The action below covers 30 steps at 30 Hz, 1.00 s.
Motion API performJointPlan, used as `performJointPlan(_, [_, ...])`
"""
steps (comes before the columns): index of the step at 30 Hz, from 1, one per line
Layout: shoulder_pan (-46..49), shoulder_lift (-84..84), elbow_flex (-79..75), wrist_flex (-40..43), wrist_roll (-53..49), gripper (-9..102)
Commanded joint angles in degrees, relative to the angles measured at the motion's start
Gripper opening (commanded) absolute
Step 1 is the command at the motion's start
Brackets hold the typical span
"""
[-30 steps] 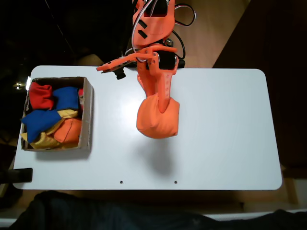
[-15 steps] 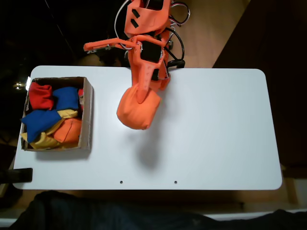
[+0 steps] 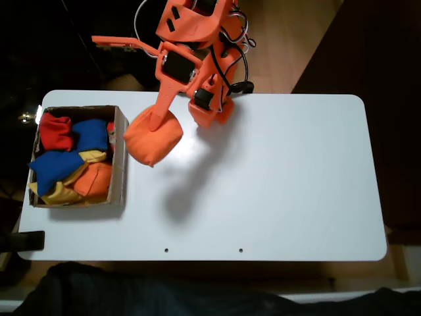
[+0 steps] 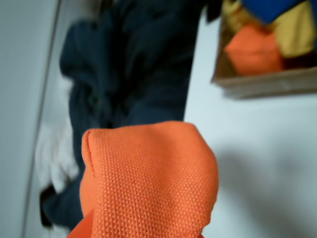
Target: Grasp a bag and put it in the box.
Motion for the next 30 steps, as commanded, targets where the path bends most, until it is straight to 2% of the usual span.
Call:
performJointPlan(1, [3.5,-0.3,-0.4,-1.1,1.3,3])
performJointPlan(17, [17.4,-4.6,-0.4,-4.1,6.0,3])
performJointPlan(30, [30.4,-13.0,-0.9,-14.2,8.3,3])
